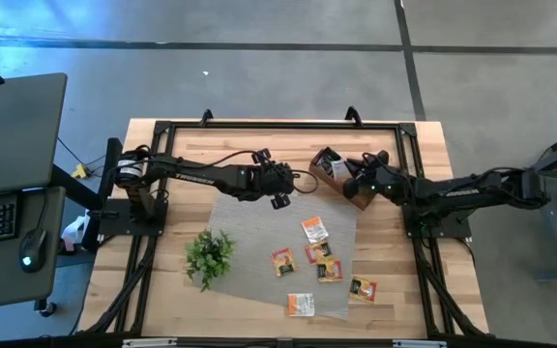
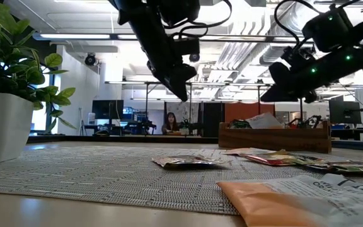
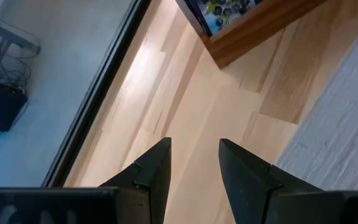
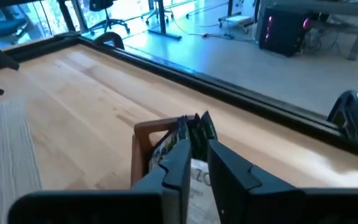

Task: Pick & Place Tea
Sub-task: Put the orange tea bag into the middle section of the wooden organizer

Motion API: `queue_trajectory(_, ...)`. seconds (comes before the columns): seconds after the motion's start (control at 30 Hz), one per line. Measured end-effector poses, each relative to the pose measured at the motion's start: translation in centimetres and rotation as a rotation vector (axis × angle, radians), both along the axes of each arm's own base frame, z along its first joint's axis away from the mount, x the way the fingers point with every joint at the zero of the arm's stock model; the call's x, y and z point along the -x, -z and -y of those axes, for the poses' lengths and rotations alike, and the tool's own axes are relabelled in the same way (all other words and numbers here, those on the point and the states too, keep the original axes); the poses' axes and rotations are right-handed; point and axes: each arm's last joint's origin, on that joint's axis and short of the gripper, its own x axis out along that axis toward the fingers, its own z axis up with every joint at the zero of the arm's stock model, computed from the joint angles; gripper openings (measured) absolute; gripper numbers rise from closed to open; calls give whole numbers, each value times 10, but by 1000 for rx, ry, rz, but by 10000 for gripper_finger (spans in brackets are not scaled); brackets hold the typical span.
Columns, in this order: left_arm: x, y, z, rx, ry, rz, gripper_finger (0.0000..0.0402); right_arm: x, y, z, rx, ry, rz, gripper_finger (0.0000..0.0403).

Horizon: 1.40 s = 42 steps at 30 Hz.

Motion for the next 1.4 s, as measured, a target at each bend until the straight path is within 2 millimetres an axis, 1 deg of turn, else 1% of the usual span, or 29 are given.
queue_trajectory(0.2, 3, 2, 0, 6, -6, -30, 131, -6, -10, 1, 52, -25, -16, 74)
queue_trajectory(0.3, 3, 2, 0, 6, -6, -38, 131, -12, -20, 2, 71, -104, -21, 74)
queue_trajectory(0.37, 3, 2, 0, 6, -6, -38, 131, -16, -23, 3, 33, -158, -60, 66)
queue_trajectory(0.47, 3, 2, 0, 6, -6, -31, 131, -18, -19, 6, -58, -152, -167, 37)
queue_trajectory(0.53, 2, 2, 0, 6, -6, -23, 131, -18, -14, 9, -77, -133, -252, 12)
queue_trajectory(0.57, 2, 2, 0, 6, -6, -21, 131, -19, -12, 10, -81, -123, -284, 7)
queue_trajectory(0.67, 2, 2, 0, 6, -6, -22, 131, -19, -3, 14, -108, -84, -346, 11)
queue_trajectory(0.8, 2, 2, 0, 6, -6, -23, 131, -16, 9, 15, -155, -80, -436, 3)
queue_trajectory(0.97, 2, 2, 0, 6, -6, -23, 131, -13, 14, 13, -229, -73, -463, 3)
queue_trajectory(1.1, 2, 2, 0, 6, -6, -26, 131, -11, 14, 9, -256, -71, -461, 3)
queue_trajectory(1.2, 3, 2, 0, 6, -6, -30, 131, -9, 9, 7, -251, -85, -440, 2)
queue_trajectory(1.4, 3, 2, 0, 6, -6, -32, 131, -4, -8, 5, -238, -124, -344, 2)
